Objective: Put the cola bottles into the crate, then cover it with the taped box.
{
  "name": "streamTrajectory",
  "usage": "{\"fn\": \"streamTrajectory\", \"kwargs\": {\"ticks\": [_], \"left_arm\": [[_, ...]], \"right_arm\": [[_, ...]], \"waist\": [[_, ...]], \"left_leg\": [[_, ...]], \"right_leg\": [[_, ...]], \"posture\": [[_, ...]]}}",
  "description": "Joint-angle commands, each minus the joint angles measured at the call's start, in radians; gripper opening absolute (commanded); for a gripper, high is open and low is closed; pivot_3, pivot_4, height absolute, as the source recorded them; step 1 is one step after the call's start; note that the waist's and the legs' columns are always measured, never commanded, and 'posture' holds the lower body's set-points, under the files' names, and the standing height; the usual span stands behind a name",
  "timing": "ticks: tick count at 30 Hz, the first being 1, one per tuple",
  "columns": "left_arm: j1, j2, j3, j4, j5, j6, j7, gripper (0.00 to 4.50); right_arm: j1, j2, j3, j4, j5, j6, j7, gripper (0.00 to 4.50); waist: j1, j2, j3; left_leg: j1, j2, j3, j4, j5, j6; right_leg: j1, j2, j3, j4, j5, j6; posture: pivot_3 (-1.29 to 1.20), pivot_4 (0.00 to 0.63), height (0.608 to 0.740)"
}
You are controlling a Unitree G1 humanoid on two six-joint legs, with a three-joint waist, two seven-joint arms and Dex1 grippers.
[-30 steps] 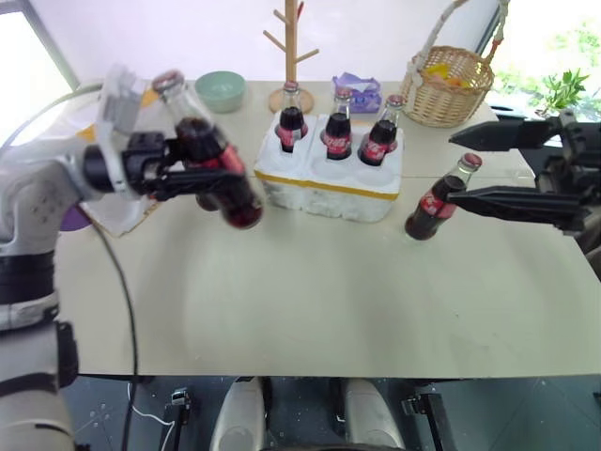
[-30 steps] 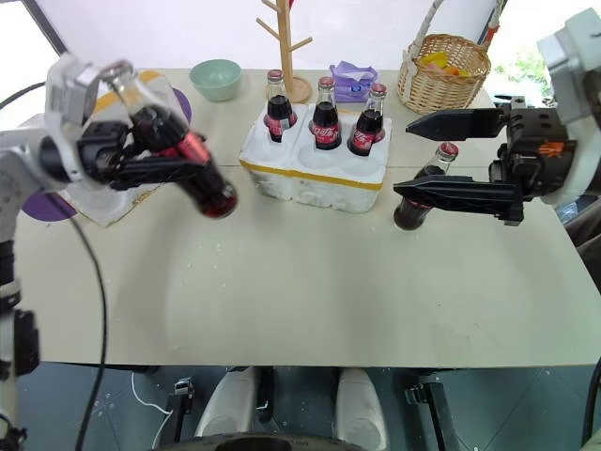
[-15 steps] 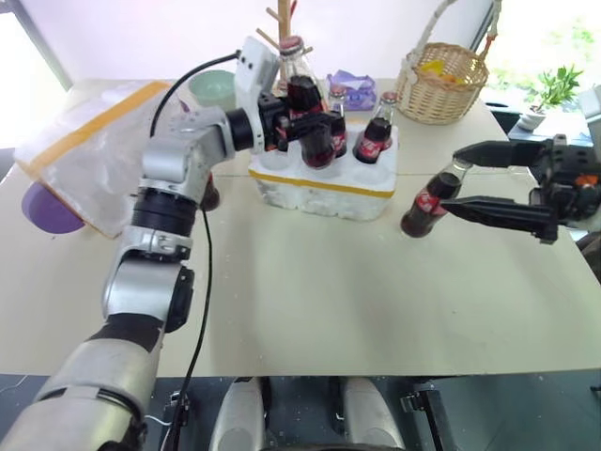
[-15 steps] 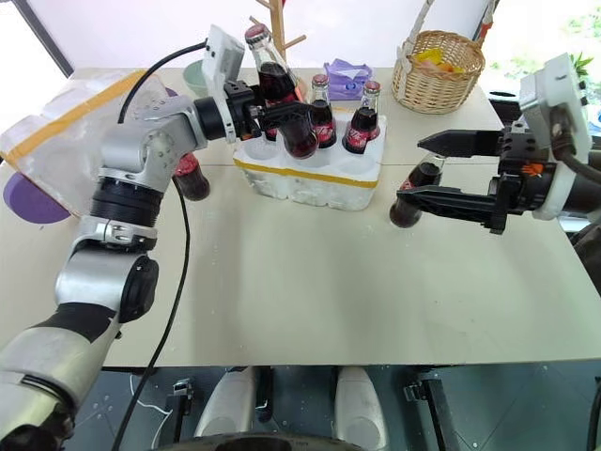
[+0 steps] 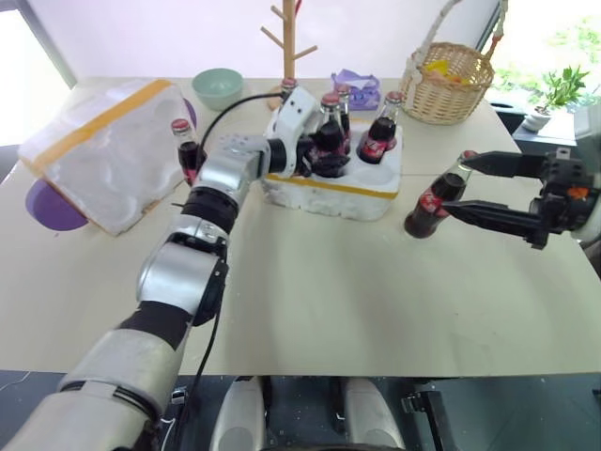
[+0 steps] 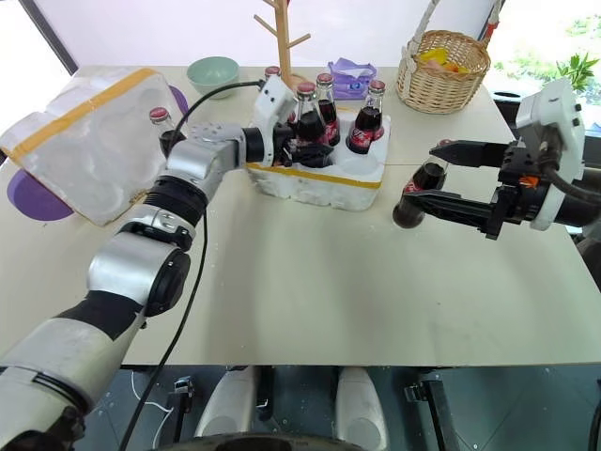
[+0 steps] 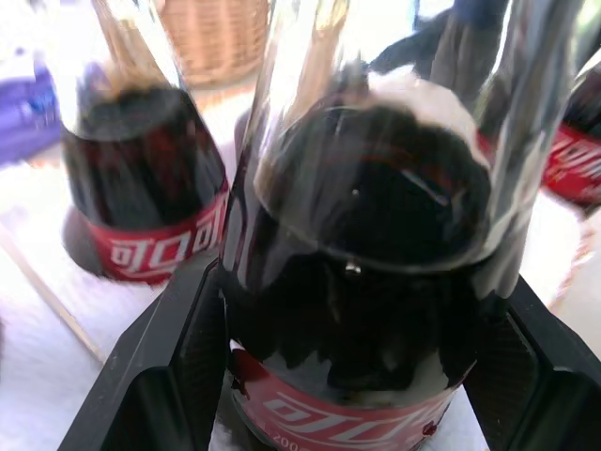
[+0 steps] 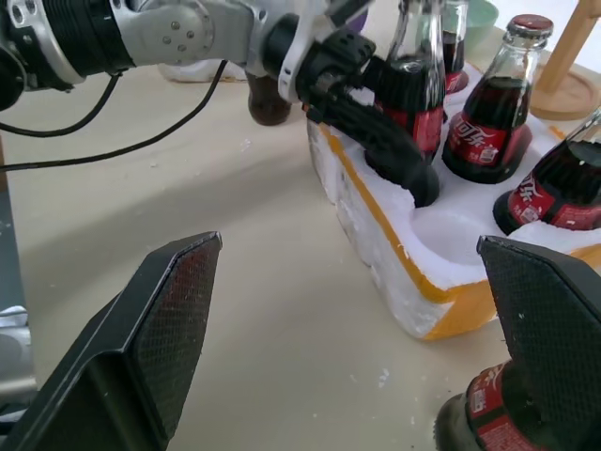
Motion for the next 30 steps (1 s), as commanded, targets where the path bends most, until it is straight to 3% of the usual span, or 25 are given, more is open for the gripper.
{"fn": "streamTrajectory", "kwargs": {"ticks": [1,6,11,16,19,22,30], "left_arm": [[-0.024,-0.019,0.019,0.037,0.017,-0.021,0.026,4.40],[0.026,0.054,0.072,-0.135,-0.047,0.047,-0.066,4.46],[0.261,0.234,0.190,-0.715,-0.308,0.380,-0.220,4.46],[0.523,0.464,0.335,-1.066,-0.529,0.614,-0.284,4.46],[0.640,0.555,0.402,-1.114,-0.553,0.651,-0.249,4.46],[0.756,0.614,0.444,-1.067,-0.436,0.556,-0.130,4.46],[0.767,0.572,0.391,-0.990,-0.322,0.401,0.023,4.46]], "right_arm": [[-0.016,0.001,0.005,-0.006,-0.011,-0.025,-0.005,4.50],[-0.030,0.002,0.025,-0.002,-0.019,-0.033,-0.005,4.50],[-0.024,0.012,0.030,-0.004,-0.018,-0.041,-0.004,4.50],[-0.036,0.027,0.057,0.008,-0.025,-0.050,-0.005,4.50],[-0.049,0.034,0.078,0.019,-0.034,-0.057,-0.005,4.50],[-0.072,0.037,0.105,0.035,-0.044,-0.067,0.000,4.50],[-0.115,0.056,0.139,0.061,-0.064,-0.075,0.004,4.50]], "waist": [[0.001,0.000,0.000],[-0.004,0.000,0.000],[-0.029,0.001,0.000],[-0.030,0.001,-0.001],[-0.022,0.001,-0.001],[-0.021,0.001,-0.001],[-0.002,0.001,-0.001]], "left_leg": [[0.000,0.000,0.000,0.000,0.000,0.000],[0.001,0.000,0.000,0.001,0.000,0.000],[0.001,0.001,-0.002,-0.001,0.000,0.000],[0.002,0.001,-0.002,-0.001,0.000,0.000],[0.003,0.001,-0.002,0.000,0.000,-0.001],[0.004,0.001,-0.002,0.001,0.001,-0.001],[0.006,0.001,-0.001,0.001,0.001,-0.001]], "right_leg": [[0.000,0.000,0.000,0.000,0.000,0.000],[0.001,0.000,0.000,0.000,0.000,0.000],[-0.001,0.001,0.000,0.004,0.000,0.000],[0.000,0.001,0.000,0.004,0.000,0.000],[0.002,0.001,0.000,0.004,0.000,0.000],[0.005,0.000,-0.001,0.001,-0.002,-0.004],[0.006,0.000,-0.001,0.001,-0.002,-0.004]], "posture": [[0.00,0.150,0.740],[0.00,0.150,0.740],[0.00,0.150,0.740],[0.00,0.150,0.740],[0.00,0.150,0.740],[0.00,0.150,0.740],[0.00,0.150,0.740]]}}
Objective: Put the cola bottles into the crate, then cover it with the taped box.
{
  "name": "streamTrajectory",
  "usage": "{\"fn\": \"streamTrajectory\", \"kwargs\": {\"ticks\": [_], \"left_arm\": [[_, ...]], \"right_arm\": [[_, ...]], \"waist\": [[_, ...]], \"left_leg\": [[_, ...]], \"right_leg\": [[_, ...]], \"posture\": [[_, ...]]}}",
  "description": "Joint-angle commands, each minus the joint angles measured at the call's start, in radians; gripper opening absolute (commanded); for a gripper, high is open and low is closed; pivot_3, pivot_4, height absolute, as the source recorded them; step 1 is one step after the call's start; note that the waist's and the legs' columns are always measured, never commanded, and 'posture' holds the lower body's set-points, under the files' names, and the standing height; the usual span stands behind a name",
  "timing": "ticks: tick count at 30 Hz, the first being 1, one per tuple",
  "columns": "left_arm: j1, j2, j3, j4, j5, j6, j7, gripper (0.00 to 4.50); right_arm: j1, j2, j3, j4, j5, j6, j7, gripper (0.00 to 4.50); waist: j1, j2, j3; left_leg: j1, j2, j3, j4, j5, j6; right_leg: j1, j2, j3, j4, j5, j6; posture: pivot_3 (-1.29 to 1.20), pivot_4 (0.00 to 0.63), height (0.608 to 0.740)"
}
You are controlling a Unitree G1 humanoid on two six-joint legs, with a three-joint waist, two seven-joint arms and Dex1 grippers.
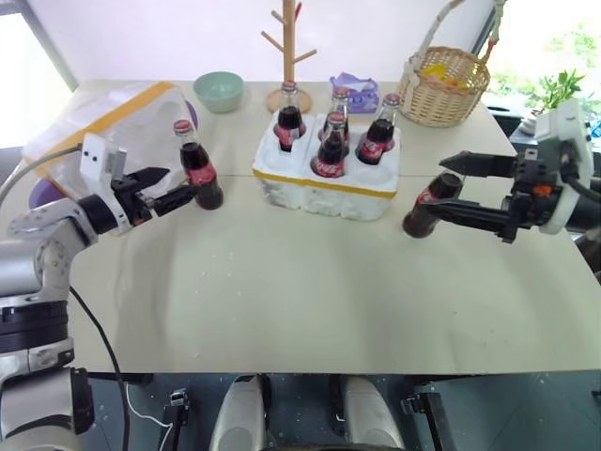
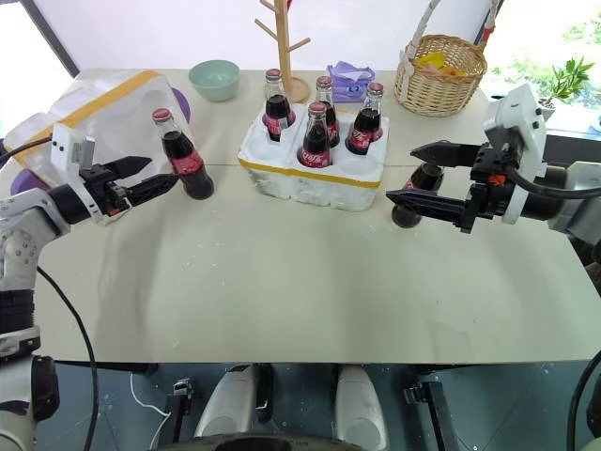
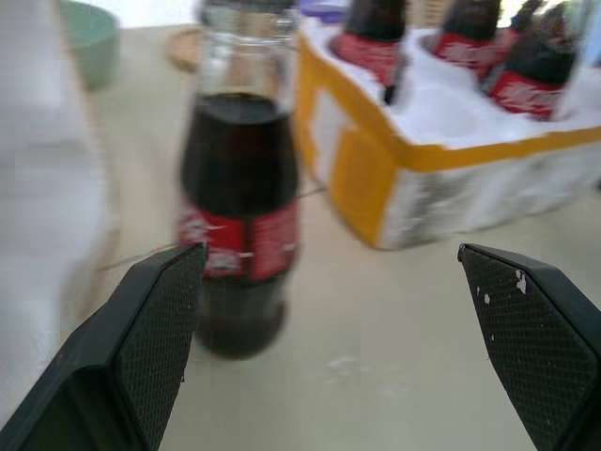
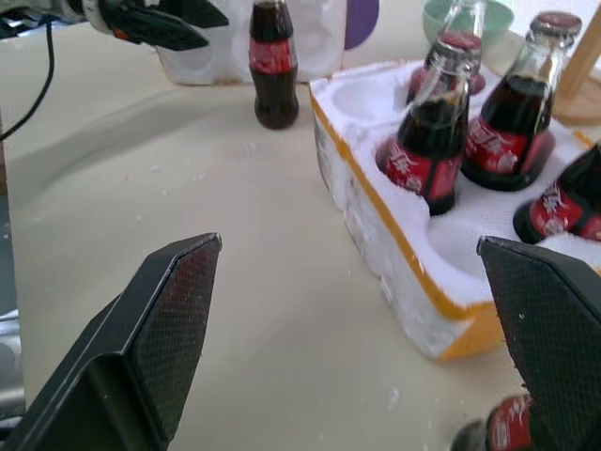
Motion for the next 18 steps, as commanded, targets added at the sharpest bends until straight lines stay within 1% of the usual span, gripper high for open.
{"fn": "streamTrajectory", "kwargs": {"ticks": [1,5,11,18], "left_arm": [[-0.032,-0.029,-0.031,0.004,0.023,-0.053,0.039,4.46],[-0.119,-0.078,-0.093,0.139,0.085,-0.126,0.073,4.46],[-0.264,-0.117,-0.133,0.404,0.167,-0.249,0.122,4.46],[-0.337,-0.139,-0.156,0.561,0.212,-0.341,0.100,4.46]], "right_arm": [[-0.031,0.006,-0.006,0.005,-0.014,-0.023,-0.002,4.50],[-0.037,0.013,-0.004,0.006,-0.018,-0.022,-0.001,4.50],[-0.036,0.017,-0.006,0.001,-0.017,-0.017,-0.008,4.50],[-0.008,0.015,-0.033,-0.014,-0.008,-0.009,-0.025,4.50]], "waist": [[0.004,0.000,0.000],[0.004,0.000,0.000],[-0.001,0.000,0.000],[0.002,0.000,0.000]], "left_leg": [[0.000,0.000,0.000,0.000,0.000,0.000],[0.000,0.000,0.000,0.000,0.000,0.000],[0.000,0.000,0.000,0.000,0.000,0.000],[0.000,0.000,0.000,0.000,0.000,0.000]], "right_leg": [[0.000,0.000,0.000,0.000,0.000,0.000],[0.000,0.000,0.000,0.000,0.001,0.002],[0.000,0.001,0.000,0.000,0.002,0.004],[0.000,0.000,0.000,0.000,0.002,0.004]], "posture": [[0.00,0.150,0.740],[0.00,0.150,0.740],[0.00,0.150,0.740],[0.00,0.150,0.740]]}}
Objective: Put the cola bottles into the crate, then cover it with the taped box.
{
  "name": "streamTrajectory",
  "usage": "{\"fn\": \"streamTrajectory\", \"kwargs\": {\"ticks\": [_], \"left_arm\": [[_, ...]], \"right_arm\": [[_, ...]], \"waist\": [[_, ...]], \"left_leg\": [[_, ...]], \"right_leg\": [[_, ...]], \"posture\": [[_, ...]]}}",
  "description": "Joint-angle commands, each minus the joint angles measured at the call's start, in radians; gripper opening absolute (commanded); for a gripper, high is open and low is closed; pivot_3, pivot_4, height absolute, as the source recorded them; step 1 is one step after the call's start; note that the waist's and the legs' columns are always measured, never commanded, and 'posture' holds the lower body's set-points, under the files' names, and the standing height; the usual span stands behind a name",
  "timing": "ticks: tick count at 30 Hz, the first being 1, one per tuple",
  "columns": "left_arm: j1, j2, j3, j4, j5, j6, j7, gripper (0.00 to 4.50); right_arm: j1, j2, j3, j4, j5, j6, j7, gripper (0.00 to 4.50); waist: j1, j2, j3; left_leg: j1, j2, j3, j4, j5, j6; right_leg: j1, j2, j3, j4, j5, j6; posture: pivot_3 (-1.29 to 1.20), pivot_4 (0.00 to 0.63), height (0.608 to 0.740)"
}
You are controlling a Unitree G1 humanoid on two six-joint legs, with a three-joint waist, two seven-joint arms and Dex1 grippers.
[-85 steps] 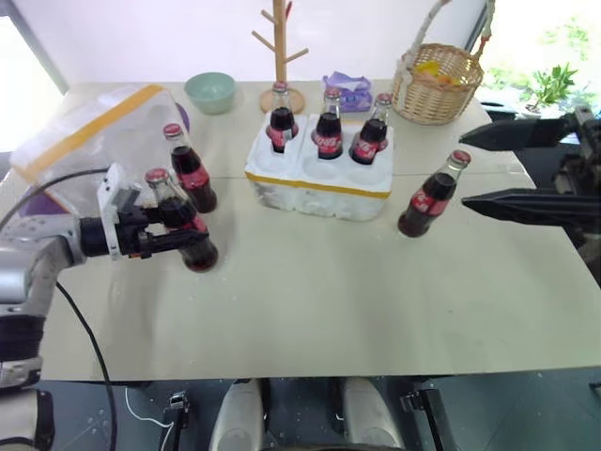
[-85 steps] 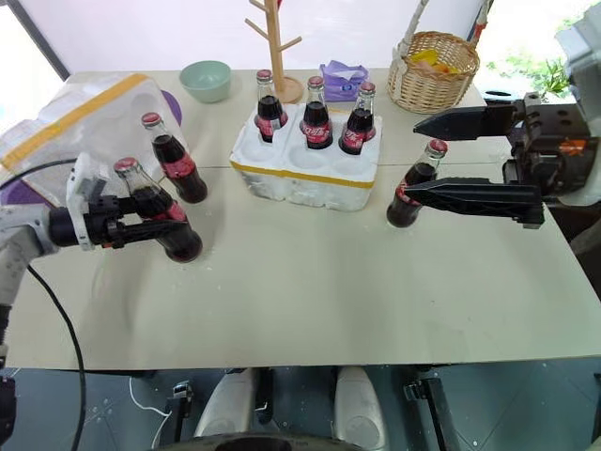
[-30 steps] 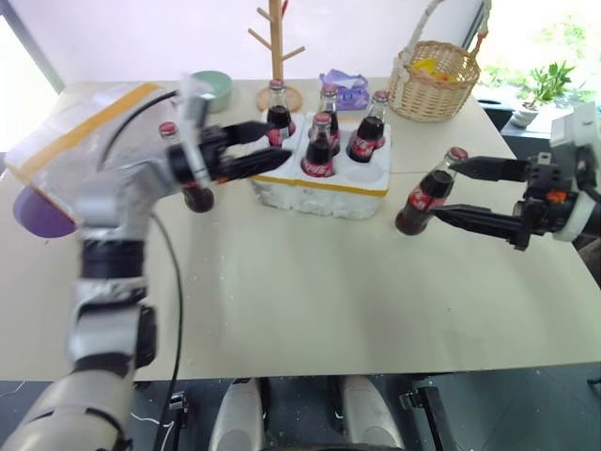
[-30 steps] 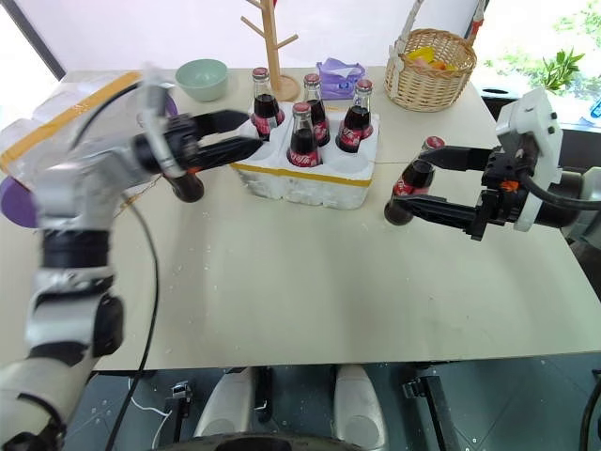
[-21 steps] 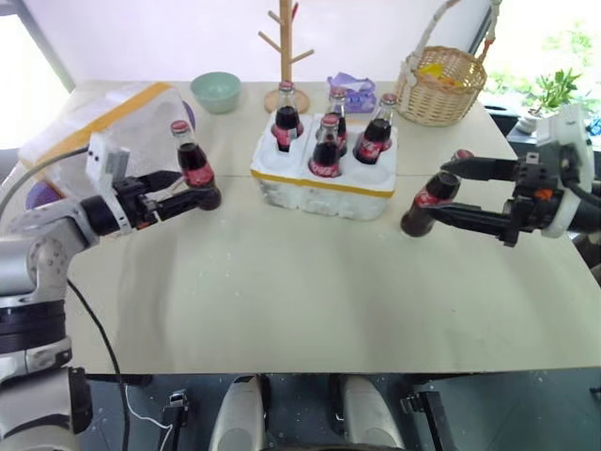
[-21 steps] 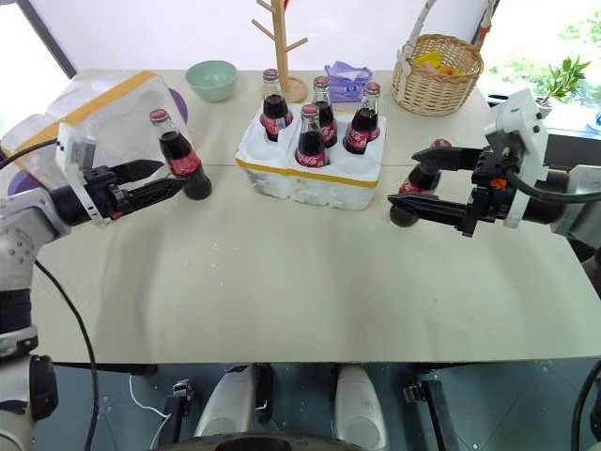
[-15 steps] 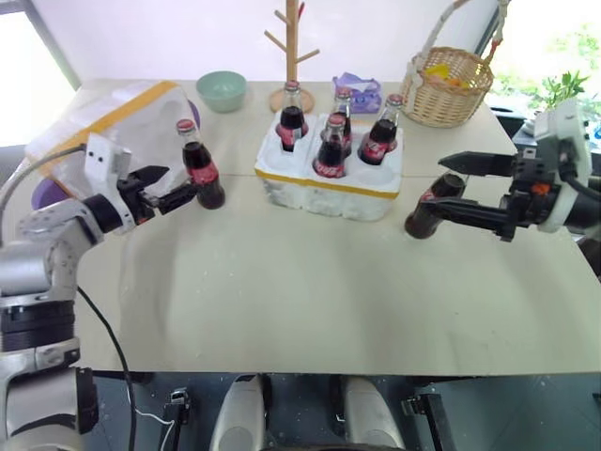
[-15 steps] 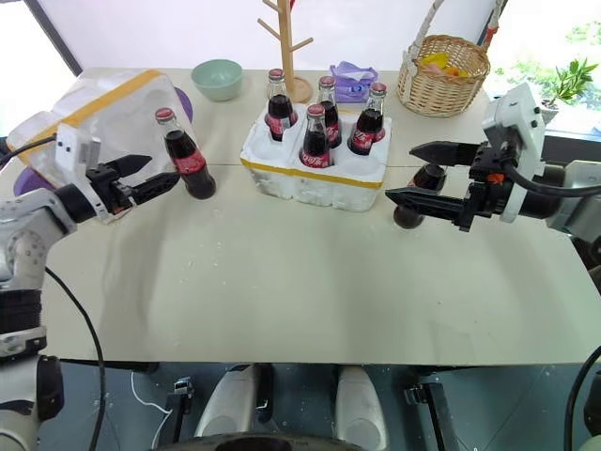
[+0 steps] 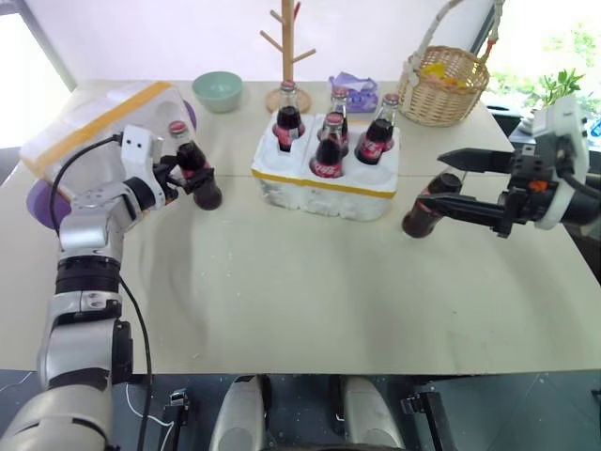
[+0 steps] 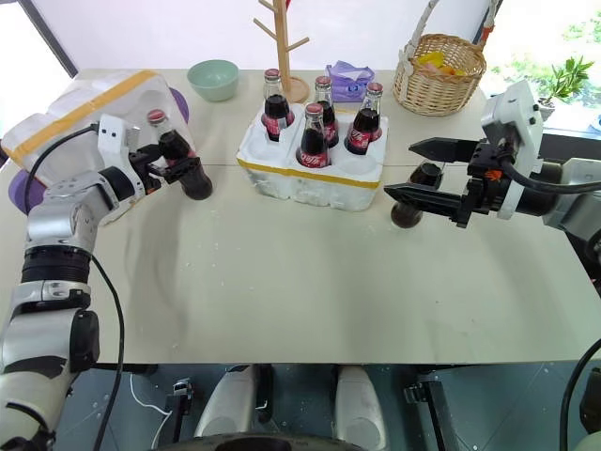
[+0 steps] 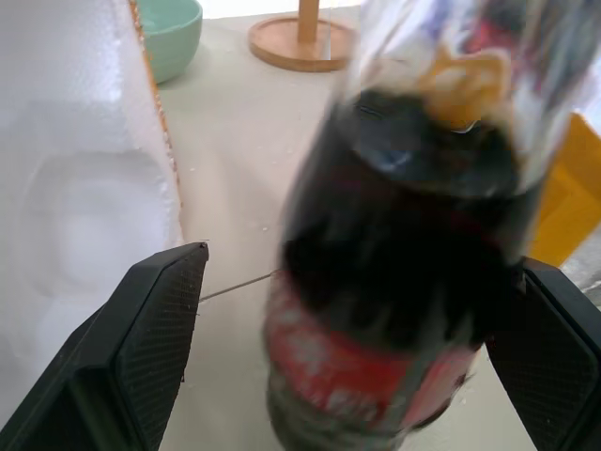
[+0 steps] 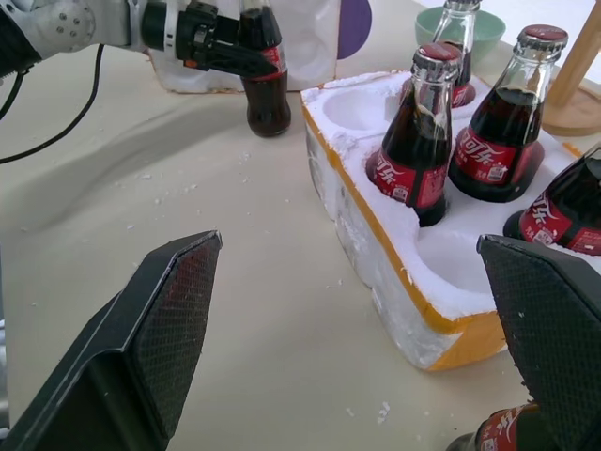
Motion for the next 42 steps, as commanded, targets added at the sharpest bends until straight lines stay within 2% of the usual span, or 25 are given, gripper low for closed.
{"fn": "streamTrajectory", "kwargs": {"ticks": [1,3,7,11,15,17,19,21,24,29,36,42], "left_arm": [[-0.047,0.000,-0.018,0.053,0.026,-0.055,-0.020,4.46],[-0.057,-0.001,-0.027,0.082,0.038,-0.081,-0.034,4.46],[-0.075,0.007,-0.020,0.091,0.025,-0.075,-0.064,2.71],[-0.074,0.045,-0.025,-0.013,-0.034,0.041,-0.183,2.73],[-0.079,0.102,-0.026,-0.263,-0.223,0.296,-0.424,2.73],[-0.122,0.099,-0.013,-0.312,-0.299,0.398,-0.464,2.73],[-0.192,0.069,-0.013,-0.281,-0.309,0.410,-0.456,2.73],[-0.277,0.029,-0.019,-0.201,-0.281,0.382,-0.410,2.73],[-0.408,-0.051,-0.028,-0.016,-0.203,0.250,-0.316,2.73],[-0.513,-0.138,-0.100,0.272,-0.036,-0.026,-0.239,2.73],[-0.544,-0.169,-0.142,0.422,0.064,-0.155,-0.263,2.73],[-0.479,-0.226,-0.210,0.477,0.175,-0.276,-0.216,2.73]], "right_arm": [[0.005,-0.002,-0.044,-0.027,0.008,0.001,-0.012,4.50],[0.006,0.000,-0.046,-0.028,0.007,0.000,-0.023,4.50],[0.006,0.001,-0.049,-0.031,0.009,0.001,-0.038,4.50],[0.009,-0.006,-0.057,-0.033,0.016,0.005,-0.039,4.50],[0.024,-0.011,-0.064,-0.045,0.016,0.008,-0.034,4.50],[0.026,-0.009,-0.066,-0.048,0.018,0.009,-0.039,4.50],[0.027,-0.005,-0.069,-0.051,0.018,0.012,-0.047,4.50],[0.032,-0.001,-0.073,-0.055,0.019,0.013,-0.053,4.50],[0.040,0.005,-0.081,-0.064,0.021,0.015,-0.068,4.50],[0.072,0.010,-0.119,-0.096,0.037,0.030,-0.099,4.50],[0.119,0.016,-0.165,-0.123,0.047,0.047,-0.132,4.50],[0.120,0.015,-0.147,-0.114,0.029,0.036,-0.139,4.50]], "waist": [[0.001,0.000,0.000],[0.000,0.000,0.000],[-0.001,0.000,0.000],[-0.001,0.000,0.000],[0.003,-0.002,0.001],[0.005,-0.002,0.001],[0.006,-0.002,0.001],[0.003,-0.002,0.001],[0.001,-0.002,0.001],[-0.006,-0.002,0.001],[-0.001,-0.003,0.002],[0.000,-0.003,0.002]], "left_leg": [[0.000,0.000,0.000,0.000,0.000,0.000],[0.000,0.000,0.000,0.000,0.000,0.000],[0.000,0.000,0.000,0.000,0.000,0.000],[0.000,0.000,0.000,0.000,0.000,0.000],[-0.006,0.000,0.000,0.000,0.000,0.000],[-0.007,0.000,-0.001,0.000,0.000,0.000],[-0.007,0.000,-0.001,0.001,0.000,0.000],[-0.006,0.000,-0.001,0.001,0.000,0.000],[-0.004,-0.001,-0.001,0.001,0.000,0.000],[-0.004,-0.001,-0.001,0.000,0.000,0.000],[-0.008,0.000,-0.001,-0.001,0.000,0.000],[-0.007,0.000,0.000,0.000,0.000,0.000]], "right_leg": [[0.000,0.000,0.000,0.000,0.000,0.000],[0.000,0.000,0.000,0.000,0.000,0.000],[0.000,0.000,0.000,0.000,0.000,0.000],[0.000,0.000,0.000,0.000,0.000,0.000],[-0.006,0.000,0.000,0.000,0.000,0.000],[-0.006,0.000,0.000,0.000,0.000,0.000],[-0.006,0.000,0.000,0.000,0.000,0.000],[-0.005,0.000,0.000,0.000,0.000,0.000],[-0.003,0.000,0.000,0.000,0.000,0.000],[-0.004,0.001,0.000,0.000,0.000,0.000],[-0.008,0.001,0.000,0.001,0.000,0.001],[-0.007,0.000,0.000,0.001,0.000,0.001]], "posture": [[0.00,0.150,0.740],[0.00,0.150,0.740],[0.00,0.150,0.740],[0.00,0.150,0.740],[0.00,0.150,0.740],[0.00,0.150,0.740],[0.00,0.150,0.740],[0.00,0.150,0.740],[0.00,0.150,0.740],[0.00,0.150,0.740],[0.00,0.150,0.740],[0.00,0.150,0.740]]}}
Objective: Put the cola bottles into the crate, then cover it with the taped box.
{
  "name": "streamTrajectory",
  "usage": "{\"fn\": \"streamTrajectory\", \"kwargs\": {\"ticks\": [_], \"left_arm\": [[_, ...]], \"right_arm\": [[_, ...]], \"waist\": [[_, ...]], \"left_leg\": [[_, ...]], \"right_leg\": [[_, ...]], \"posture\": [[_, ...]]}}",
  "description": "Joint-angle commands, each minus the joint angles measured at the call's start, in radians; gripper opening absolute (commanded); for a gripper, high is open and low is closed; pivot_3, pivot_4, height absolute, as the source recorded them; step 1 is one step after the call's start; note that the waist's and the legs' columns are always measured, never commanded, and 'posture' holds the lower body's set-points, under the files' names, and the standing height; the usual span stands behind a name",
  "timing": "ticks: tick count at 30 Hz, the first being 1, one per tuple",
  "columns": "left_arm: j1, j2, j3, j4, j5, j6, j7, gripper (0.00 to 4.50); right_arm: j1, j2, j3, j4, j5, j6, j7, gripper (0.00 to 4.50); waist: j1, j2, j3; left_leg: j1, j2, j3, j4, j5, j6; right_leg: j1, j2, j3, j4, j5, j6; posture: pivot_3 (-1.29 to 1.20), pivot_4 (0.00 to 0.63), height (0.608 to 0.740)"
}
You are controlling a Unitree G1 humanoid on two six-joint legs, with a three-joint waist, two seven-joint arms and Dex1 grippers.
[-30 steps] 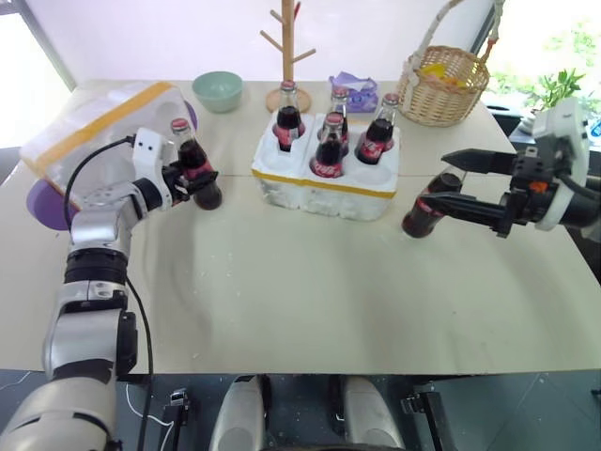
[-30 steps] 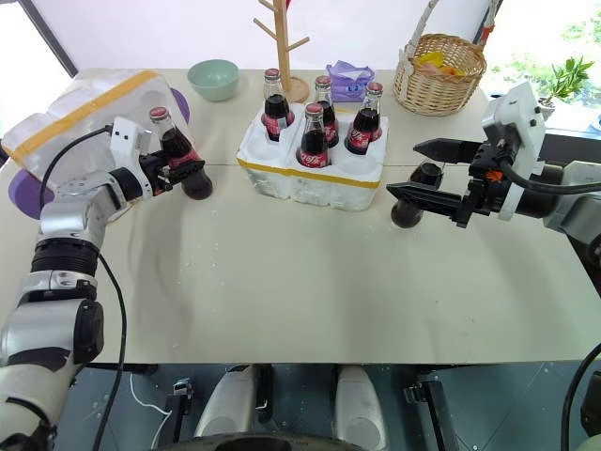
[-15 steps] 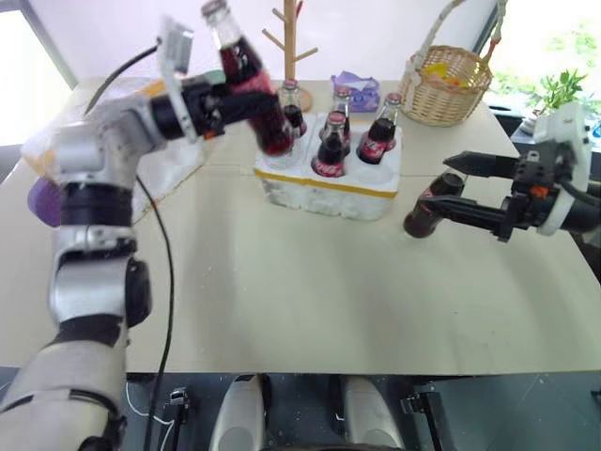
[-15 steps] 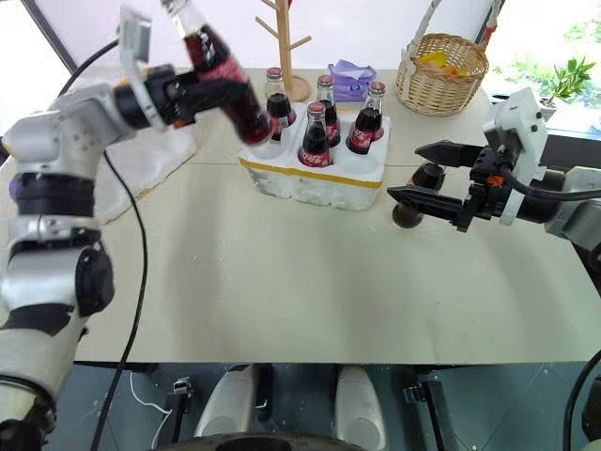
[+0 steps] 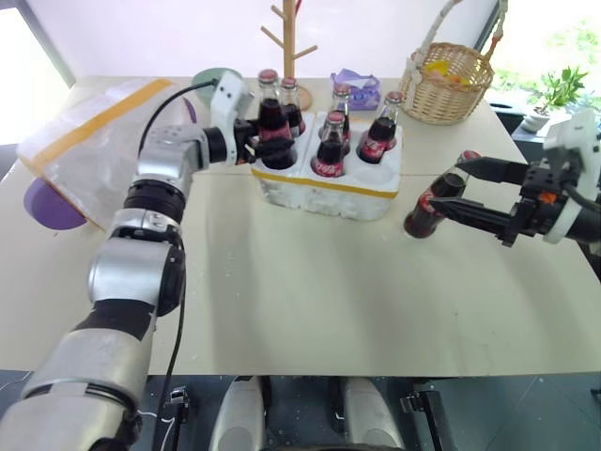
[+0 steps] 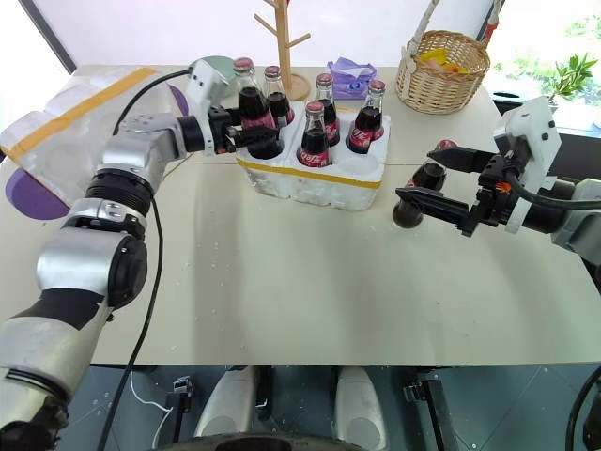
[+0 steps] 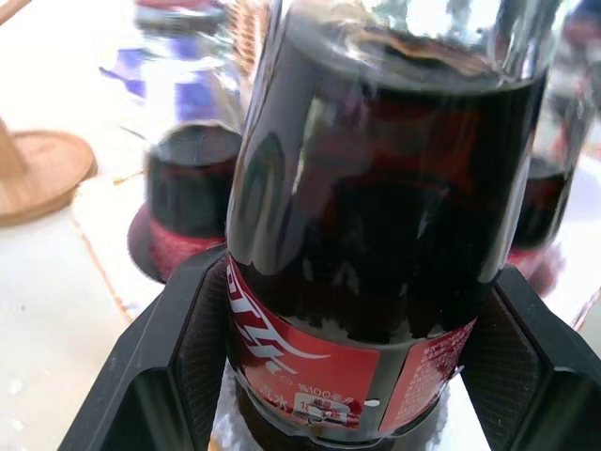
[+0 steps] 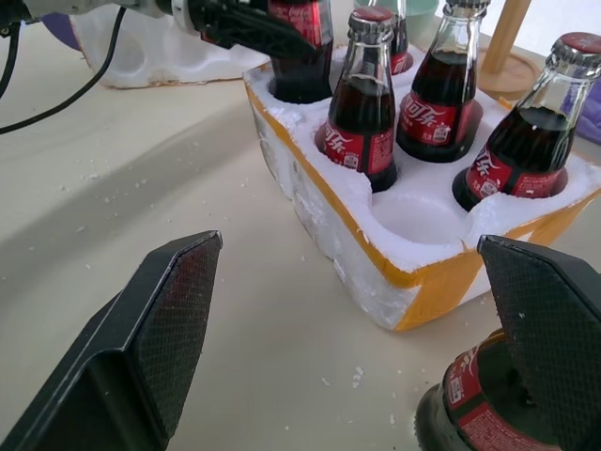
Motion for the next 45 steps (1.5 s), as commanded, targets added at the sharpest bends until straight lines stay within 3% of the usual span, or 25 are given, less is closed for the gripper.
{"fn": "streamTrajectory", "kwargs": {"ticks": [1,4,5,10,14,18,21,25,30,45], "left_arm": [[0.006,-0.025,-0.006,0.001,0.037,-0.073,0.041,2.73],[0.017,-0.041,0.010,0.017,0.042,-0.073,0.069,4.21],[0.021,-0.041,0.010,0.014,0.045,-0.077,0.069,4.40],[0.029,-0.013,0.061,-0.044,-0.006,-0.060,0.031,4.40],[0.028,0.113,0.189,-0.343,-0.270,0.305,-0.242,4.40],[0.134,0.217,0.164,-0.656,-0.436,0.569,-0.419,4.40],[0.228,0.282,0.116,-0.865,-0.519,0.703,-0.483,4.40],[0.372,0.295,0.000,-1.026,-0.428,0.612,-0.446,4.40],[0.416,0.224,-0.017,-1.055,-0.390,0.576,-0.295,4.40],[0.423,0.204,-0.025,-1.057,-0.380,0.525,-0.226,4.40]], "right_arm": [[-0.011,-0.005,-0.020,-0.019,-0.004,-0.018,-0.004,4.50],[-0.021,-0.002,-0.007,-0.012,-0.011,-0.020,-0.009,4.50],[-0.022,-0.001,-0.004,-0.012,-0.014,-0.020,-0.011,4.50],[0.012,-0.005,-0.022,-0.030,-0.019,-0.015,-0.009,4.50],[0.168,-0.006,-0.159,-0.081,0.003,0.025,0.025,4.50],[0.279,0.013,-0.215,-0.091,-0.015,0.034,0.009,4.50],[0.322,0.045,-0.212,-0.092,-0.040,0.017,-0.029,4.50],[0.296,0.149,-0.130,-0.066,-0.108,-0.022,-0.163,4.50],[0.251,0.345,-0.074,-0.017,-0.159,-0.071,-0.325,4.50],[0.016,0.459,0.079,0.266,-0.297,-0.225,-0.346,4.50]], "waist": [[-0.001,0.000,0.000],[0.000,0.001,0.000],[0.001,0.001,-0.001],[0.000,0.001,-0.001],[-0.003,0.000,0.000],[-0.008,0.004,-0.002],[-0.006,0.004,-0.003],[-0.005,0.003,-0.003],[-0.002,0.003,-0.003],[-0.009,0.004,-0.003]], "left_leg": [[0.000,0.000,0.000,0.000,0.000,0.000],[0.000,0.000,0.000,0.000,0.000,0.000],[0.001,0.000,0.000,0.000,0.000,0.000],[0.001,0.000,0.000,0.001,0.000,0.000],[0.000,0.001,-0.001,0.000,0.000,0.000],[0.002,0.001,-0.001,-0.001,0.000,0.000],[0.012,0.000,-0.001,-0.001,0.000,0.000],[0.018,0.000,-0.001,-0.001,0.000,-0.001],[0.016,0.000,-0.001,0.000,0.000,-0.001],[0.017,0.000,0.000,-0.001,0.000,0.000]], "right_leg": [[0.000,0.000,0.000,0.000,0.000,0.000],[0.000,0.000,0.000,0.000,0.000,0.000],[0.001,0.000,0.000,0.000,0.000,0.000],[0.001,0.000,0.000,0.000,0.000,0.000],[0.000,0.000,0.000,0.001,0.000,0.000],[0.001,0.000,0.000,0.001,0.000,0.000],[0.012,0.000,0.000,0.000,-0.001,0.000],[0.017,0.000,0.001,-0.002,-0.003,-0.005],[0.016,0.000,0.001,-0.001,-0.003,-0.005],[0.016,0.001,0.002,-0.001,-0.003,-0.003]], "posture": [[0.00,0.150,0.740],[0.00,0.150,0.740],[0.00,0.150,0.740],[0.00,0.150,0.740],[0.00,0.150,0.740],[0.00,0.150,0.740],[0.00,0.150,0.740],[0.00,0.150,0.740],[0.00,0.150,0.740],[0.00,0.150,0.740]]}}
